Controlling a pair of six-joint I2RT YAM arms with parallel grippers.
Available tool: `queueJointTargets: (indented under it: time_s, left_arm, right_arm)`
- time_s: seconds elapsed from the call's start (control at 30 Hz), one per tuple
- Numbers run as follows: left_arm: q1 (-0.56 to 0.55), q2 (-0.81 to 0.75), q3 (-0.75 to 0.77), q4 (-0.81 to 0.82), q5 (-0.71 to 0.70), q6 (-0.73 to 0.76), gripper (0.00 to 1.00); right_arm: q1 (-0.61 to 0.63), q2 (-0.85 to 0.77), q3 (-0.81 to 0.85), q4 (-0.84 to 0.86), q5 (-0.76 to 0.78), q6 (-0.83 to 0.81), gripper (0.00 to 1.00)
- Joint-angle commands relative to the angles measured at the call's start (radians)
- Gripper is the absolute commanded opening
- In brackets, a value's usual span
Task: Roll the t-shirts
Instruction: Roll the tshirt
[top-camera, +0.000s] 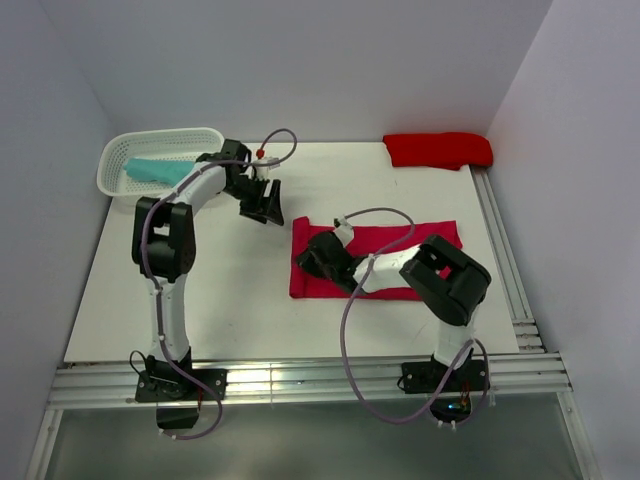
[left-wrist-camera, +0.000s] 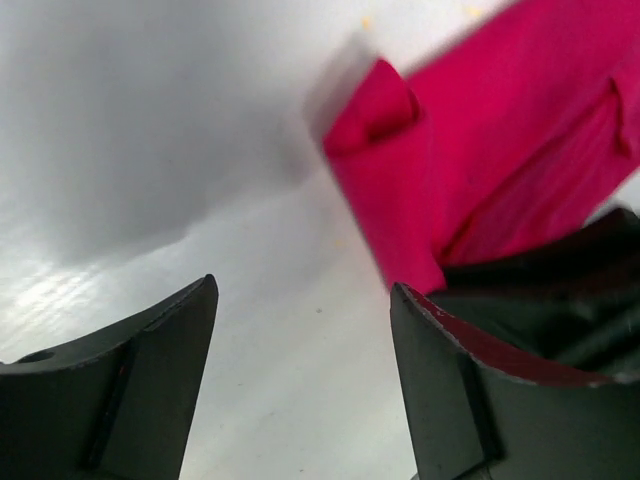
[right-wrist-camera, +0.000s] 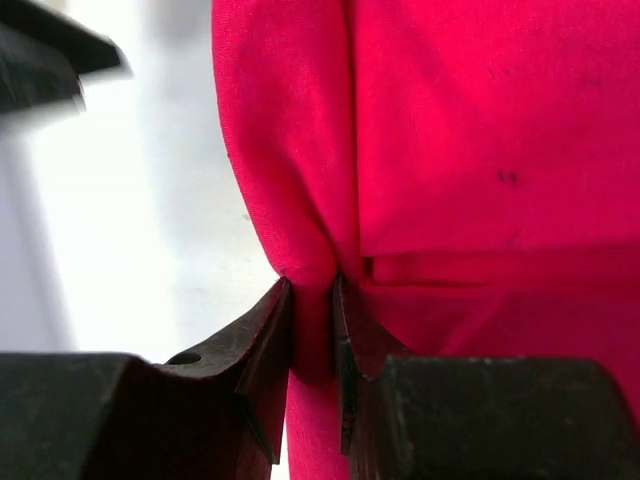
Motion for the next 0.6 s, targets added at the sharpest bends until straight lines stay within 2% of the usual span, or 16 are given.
queueJointTargets:
  time_s: [0.0, 0.13, 0.3, 0.5, 0.57]
  left_arm:
    - [-0.001, -0.084, -0.089, 0.059, 0.181, 0.062, 0.75]
    - [0.004, -0.088, -0.188, 0.17, 0.298, 0.032, 0.76]
    - [0.001, -0.036, -0.272, 0.324, 0.353, -0.072, 0.76]
    - [-0.018, -0.003, -0.323, 0.434, 0.289, -0.168, 0.72]
    - [-0.021, -0.006, -0.329, 0.437, 0.235, -0.189, 0.68]
  right_arm:
    - [-0.062, 0.035, -0.127, 0.347, -0.207, 0.083, 0.24]
    - [-0.093, 0.108, -0.202, 0.566, -0.298, 0.182, 0.23]
    - [-0.1, 0.208, -0.239, 0.775, -0.353, 0.287, 0.22]
    - [-0.1, 0.269, -0.269, 0.928, -0.396, 0.353, 0.22]
    - [-0.099, 0.273, -0.267, 0.925, -0.402, 0.353, 0.21]
